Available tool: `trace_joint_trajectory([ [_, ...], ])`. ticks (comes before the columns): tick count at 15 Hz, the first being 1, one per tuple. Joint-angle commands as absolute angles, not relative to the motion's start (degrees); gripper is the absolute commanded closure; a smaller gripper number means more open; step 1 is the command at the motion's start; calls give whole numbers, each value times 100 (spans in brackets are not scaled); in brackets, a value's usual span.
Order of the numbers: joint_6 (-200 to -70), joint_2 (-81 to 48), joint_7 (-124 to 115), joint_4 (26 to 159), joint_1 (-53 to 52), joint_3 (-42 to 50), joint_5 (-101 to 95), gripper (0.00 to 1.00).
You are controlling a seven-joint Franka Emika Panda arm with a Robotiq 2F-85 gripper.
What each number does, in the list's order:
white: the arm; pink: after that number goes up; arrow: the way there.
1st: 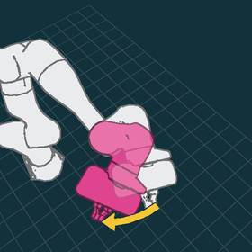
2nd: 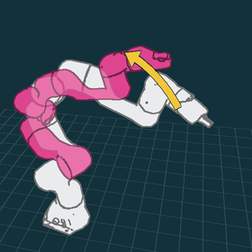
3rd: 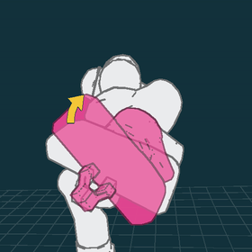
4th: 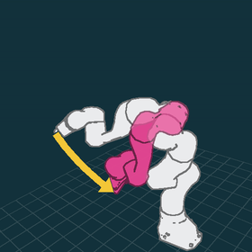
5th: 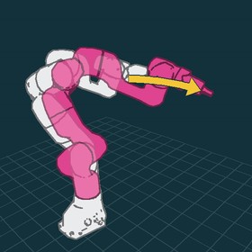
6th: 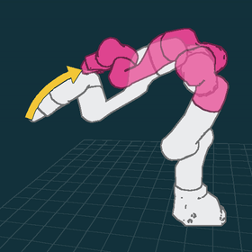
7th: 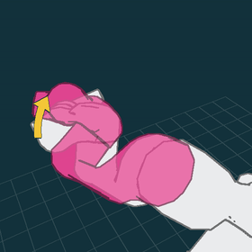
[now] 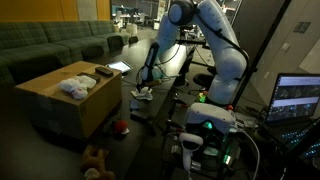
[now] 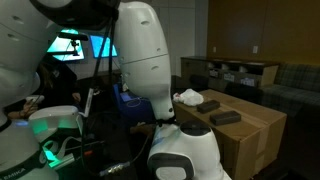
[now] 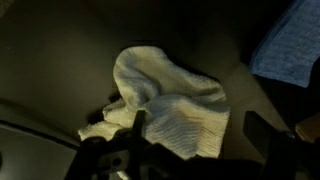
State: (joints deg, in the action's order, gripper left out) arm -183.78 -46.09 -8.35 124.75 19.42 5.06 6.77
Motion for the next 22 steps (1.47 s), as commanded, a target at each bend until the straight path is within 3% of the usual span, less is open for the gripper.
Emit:
trace_joint_trajectory([
  [1,-18400,-5139,-707,11790,2281,358,733,0],
  [9,-18109,-6034,-743,10730,2282,557,766,0],
  [10,-18018,-6116,-742,10635,2255,584,764,4],
  [11,-17894,-6169,-780,10567,2170,665,785,26],
  [13,-17691,-6262,-781,10430,2122,709,783,30],
  [22,-17020,-5449,-501,10936,2086,543,722,98],
])
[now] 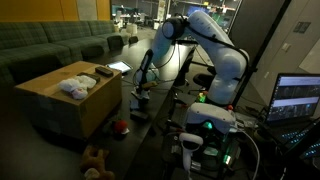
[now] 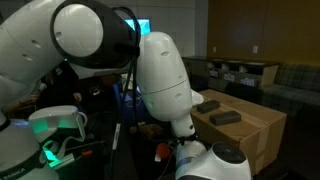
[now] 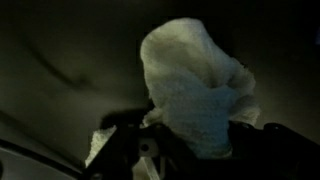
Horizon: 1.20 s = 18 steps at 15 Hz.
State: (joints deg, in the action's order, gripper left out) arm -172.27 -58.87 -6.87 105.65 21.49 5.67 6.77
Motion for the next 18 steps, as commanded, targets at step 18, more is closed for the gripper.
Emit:
trace_joint_trajectory([
  [18,-15401,-2478,-3745,12473,-3243,5238,-1685,95],
])
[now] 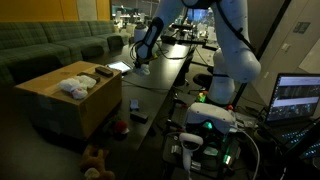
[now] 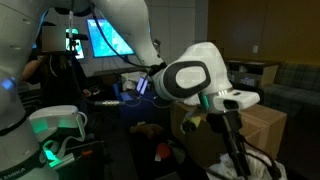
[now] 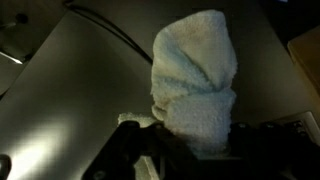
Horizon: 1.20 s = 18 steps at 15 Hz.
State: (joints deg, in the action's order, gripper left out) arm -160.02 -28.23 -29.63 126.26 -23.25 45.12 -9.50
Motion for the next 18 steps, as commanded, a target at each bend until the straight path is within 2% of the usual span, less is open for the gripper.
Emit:
trace_joint_trajectory([
  [1,-15181,-2402,-4004,12315,-3450,5321,-1954,95],
  [3,-14746,-2259,-4378,11932,-3644,5208,-2418,95],
  [6,-14228,-2208,-4572,11235,-3470,4524,-2792,95],
  [13,-13706,-2914,-4095,9365,-2032,2175,-2699,95],
  [18,-13666,-3853,-3458,7961,-1472,1326,-2478,95],
])
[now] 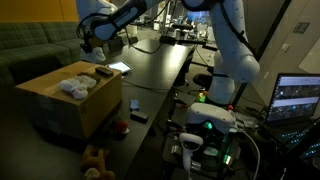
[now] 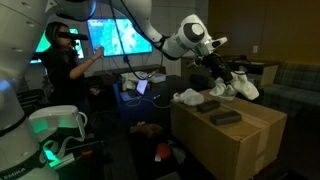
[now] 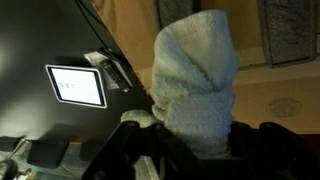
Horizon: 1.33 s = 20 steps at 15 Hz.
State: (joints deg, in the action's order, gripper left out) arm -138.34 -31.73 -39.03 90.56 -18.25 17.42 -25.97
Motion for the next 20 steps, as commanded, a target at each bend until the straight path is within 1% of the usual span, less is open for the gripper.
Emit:
trace_joint_trajectory([
  [1,-13694,-4040,-3235,7704,-1527,1395,-2294,95],
  [6,-13828,-5065,-2387,6300,-1225,873,-1987,95],
  [11,-13674,-5822,-1360,5276,-1157,566,-1689,95],
  [12,-13659,-5925,-1208,5165,-1163,537,-1653,86],
  [13,-13589,-5995,-1026,5053,-1149,494,-1609,57],
  [14,-13508,-6029,-888,4995,-1146,472,-1581,56],
  [15,-13398,-6025,-688,4973,-1122,413,-1524,50],
  [19,-12944,-5709,223,5194,-904,15,-1199,18],
  [20,-12798,-5566,465,5301,-816,-106,-1072,12],
])
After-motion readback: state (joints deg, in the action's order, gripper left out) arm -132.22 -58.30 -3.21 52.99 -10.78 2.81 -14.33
